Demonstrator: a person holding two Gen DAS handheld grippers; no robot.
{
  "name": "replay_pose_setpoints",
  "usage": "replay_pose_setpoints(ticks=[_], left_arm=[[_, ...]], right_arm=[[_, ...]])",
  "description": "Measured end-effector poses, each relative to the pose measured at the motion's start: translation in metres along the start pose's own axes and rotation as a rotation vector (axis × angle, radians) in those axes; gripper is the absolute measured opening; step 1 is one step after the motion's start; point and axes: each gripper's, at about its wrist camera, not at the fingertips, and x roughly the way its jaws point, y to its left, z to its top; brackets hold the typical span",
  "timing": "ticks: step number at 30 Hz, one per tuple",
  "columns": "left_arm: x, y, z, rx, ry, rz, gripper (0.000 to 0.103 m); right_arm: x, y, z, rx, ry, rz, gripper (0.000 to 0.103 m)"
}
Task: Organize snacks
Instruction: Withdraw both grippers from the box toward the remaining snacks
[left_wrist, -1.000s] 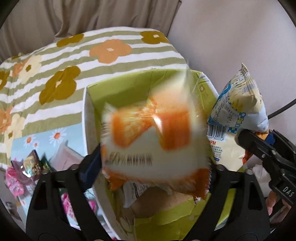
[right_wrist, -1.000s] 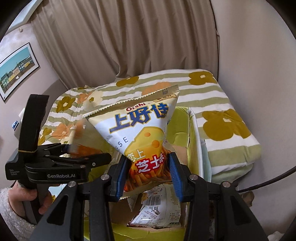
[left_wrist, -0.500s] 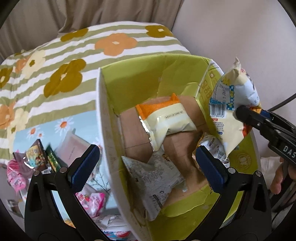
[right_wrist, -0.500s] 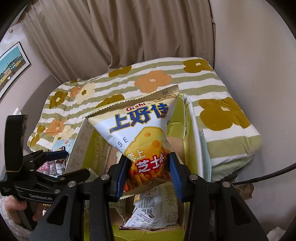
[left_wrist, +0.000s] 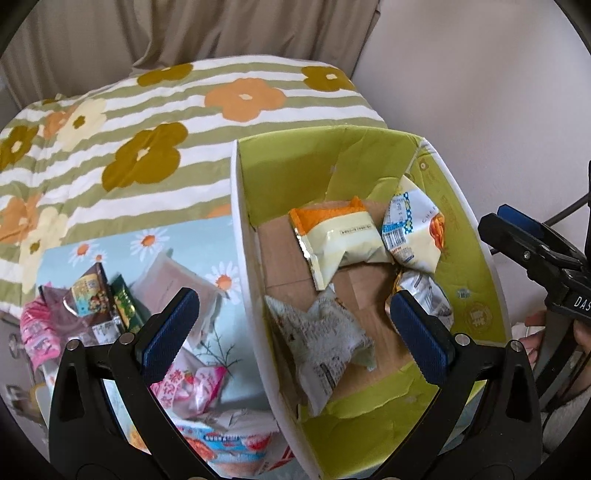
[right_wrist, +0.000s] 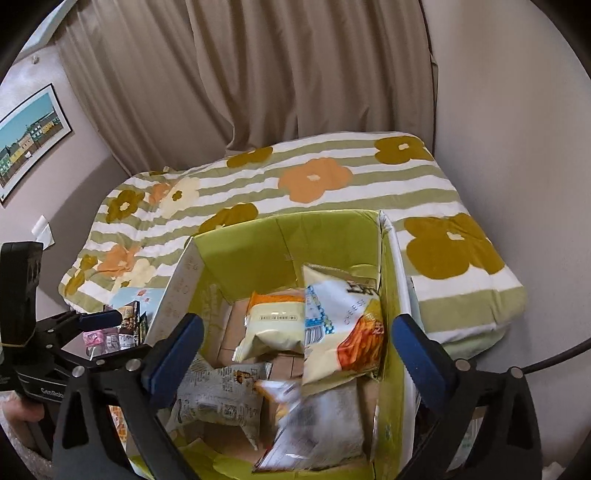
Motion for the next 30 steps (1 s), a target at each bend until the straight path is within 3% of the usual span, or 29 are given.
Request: replay_pose_setpoints(ticks=[8,17,30], left_arm=[[-0.023,-0.003,-0.016,-0.024,-0.039,0.015,0.102],[-0.064,-0.003,-0.035,-0.068,-0.108,0.097,0.102],[-0.137,0.072,-0.074,-0.229,-0.180,0.260,0.102]], right_arm=[[-0.023,0.004,-0.004,-0.030,-0.003,0.029,0.101],[-0.044,0.018,-0.001,-0.107,-0.042,0.099,0.101],[-0.049,0.074,-0.007,-0.203,-0.075,0.225,0.101]])
